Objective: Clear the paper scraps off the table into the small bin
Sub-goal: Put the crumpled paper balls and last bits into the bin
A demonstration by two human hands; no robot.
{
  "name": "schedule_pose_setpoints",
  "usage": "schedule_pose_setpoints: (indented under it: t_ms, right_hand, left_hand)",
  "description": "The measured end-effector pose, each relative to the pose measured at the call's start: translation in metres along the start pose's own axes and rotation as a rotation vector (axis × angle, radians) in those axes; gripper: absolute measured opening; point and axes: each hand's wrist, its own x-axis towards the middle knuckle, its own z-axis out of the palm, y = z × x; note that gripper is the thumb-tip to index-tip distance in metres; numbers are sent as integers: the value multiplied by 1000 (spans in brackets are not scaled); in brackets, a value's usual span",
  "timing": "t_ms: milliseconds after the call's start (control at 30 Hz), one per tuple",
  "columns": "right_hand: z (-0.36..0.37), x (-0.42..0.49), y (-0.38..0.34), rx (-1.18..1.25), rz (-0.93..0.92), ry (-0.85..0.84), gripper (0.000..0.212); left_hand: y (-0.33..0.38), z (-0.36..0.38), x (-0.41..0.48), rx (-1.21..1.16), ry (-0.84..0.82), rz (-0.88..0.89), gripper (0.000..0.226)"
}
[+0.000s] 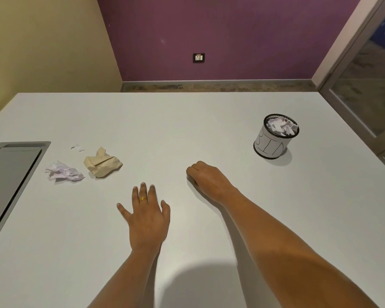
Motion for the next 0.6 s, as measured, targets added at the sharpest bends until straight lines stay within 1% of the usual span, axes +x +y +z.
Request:
schedule_pose_setpoints:
  t_ms: [100, 167, 267, 367, 467, 533, 600]
  right_hand:
    - [-6, -8, 10, 116, 113, 80, 10]
    - [-17, -11, 19, 216, 239, 208, 14]
    - [-39, -17, 39, 258, 396, 417, 17]
    - [-66, -24, 66, 175, 555, 557, 18]
    - [-89, -30, 93, 2, 823, 657, 22]
    - [-98, -32, 105, -72, 948, 682, 26]
    - [-100, -33, 113, -104, 1002, 637, 28]
  left_hand:
    - [0, 1, 0, 4, -2, 2, 50]
    - [0, 1, 0, 6, 0, 10, 50]
    - [0, 1, 0, 6, 0, 11, 50]
    - [-1, 1, 0, 3, 0, 11, 49]
    - [0, 0, -1, 13, -3, 14, 50]
    - [0, 0, -1, 18, -6, 12, 50]
    - [0, 0, -1, 12, -7, 9, 50]
